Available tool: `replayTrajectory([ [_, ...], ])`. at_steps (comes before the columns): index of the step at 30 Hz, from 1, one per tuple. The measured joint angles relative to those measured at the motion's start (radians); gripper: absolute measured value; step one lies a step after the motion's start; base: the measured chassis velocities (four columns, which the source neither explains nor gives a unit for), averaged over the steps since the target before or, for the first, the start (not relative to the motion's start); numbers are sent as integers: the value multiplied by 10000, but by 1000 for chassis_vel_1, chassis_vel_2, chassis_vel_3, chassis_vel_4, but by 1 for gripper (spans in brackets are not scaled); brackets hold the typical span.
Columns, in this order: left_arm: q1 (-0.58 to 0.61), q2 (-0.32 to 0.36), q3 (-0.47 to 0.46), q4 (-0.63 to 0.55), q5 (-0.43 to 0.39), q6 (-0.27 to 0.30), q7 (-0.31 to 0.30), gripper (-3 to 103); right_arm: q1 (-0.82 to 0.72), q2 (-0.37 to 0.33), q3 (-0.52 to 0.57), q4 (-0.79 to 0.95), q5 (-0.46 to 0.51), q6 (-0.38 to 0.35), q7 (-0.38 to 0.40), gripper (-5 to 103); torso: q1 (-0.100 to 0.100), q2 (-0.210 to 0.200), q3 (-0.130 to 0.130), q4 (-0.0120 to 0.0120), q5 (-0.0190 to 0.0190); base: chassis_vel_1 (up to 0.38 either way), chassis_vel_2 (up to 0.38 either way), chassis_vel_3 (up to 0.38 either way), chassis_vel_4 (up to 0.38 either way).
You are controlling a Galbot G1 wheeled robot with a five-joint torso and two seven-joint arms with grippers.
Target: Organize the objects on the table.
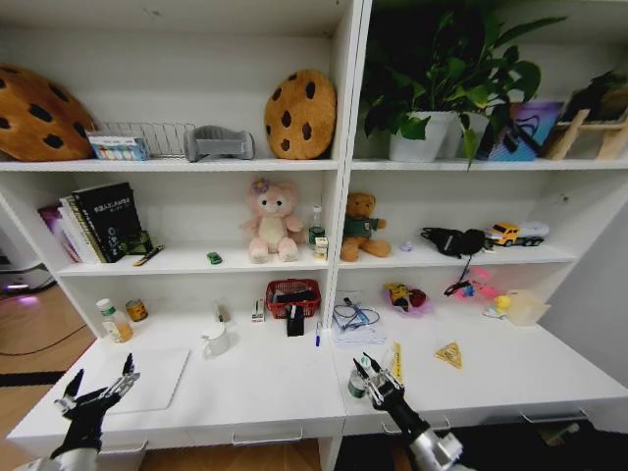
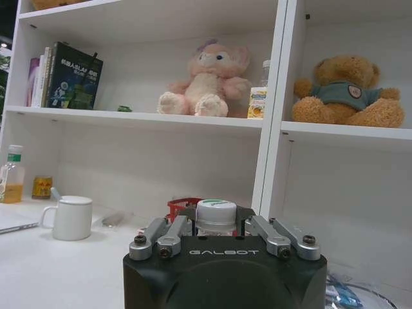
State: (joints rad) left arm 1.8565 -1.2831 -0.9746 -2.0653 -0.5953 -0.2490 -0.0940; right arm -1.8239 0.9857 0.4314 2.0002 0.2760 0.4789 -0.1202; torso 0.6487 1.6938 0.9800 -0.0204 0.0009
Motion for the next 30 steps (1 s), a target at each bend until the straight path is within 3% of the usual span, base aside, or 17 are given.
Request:
replayTrajectory([
  [17,72,-38,160,125,-24,-303,153,100,-2315,1040,540,-767,-1322,1765,-770,30,0,0,0,1,-1,0,0,0,0],
  [30,77,1,129,174,-99,-347,172,100,-1439,1669,252,-3389,-1528,2423,-844,30,0,0,1,1,0,0,0,0,0],
])
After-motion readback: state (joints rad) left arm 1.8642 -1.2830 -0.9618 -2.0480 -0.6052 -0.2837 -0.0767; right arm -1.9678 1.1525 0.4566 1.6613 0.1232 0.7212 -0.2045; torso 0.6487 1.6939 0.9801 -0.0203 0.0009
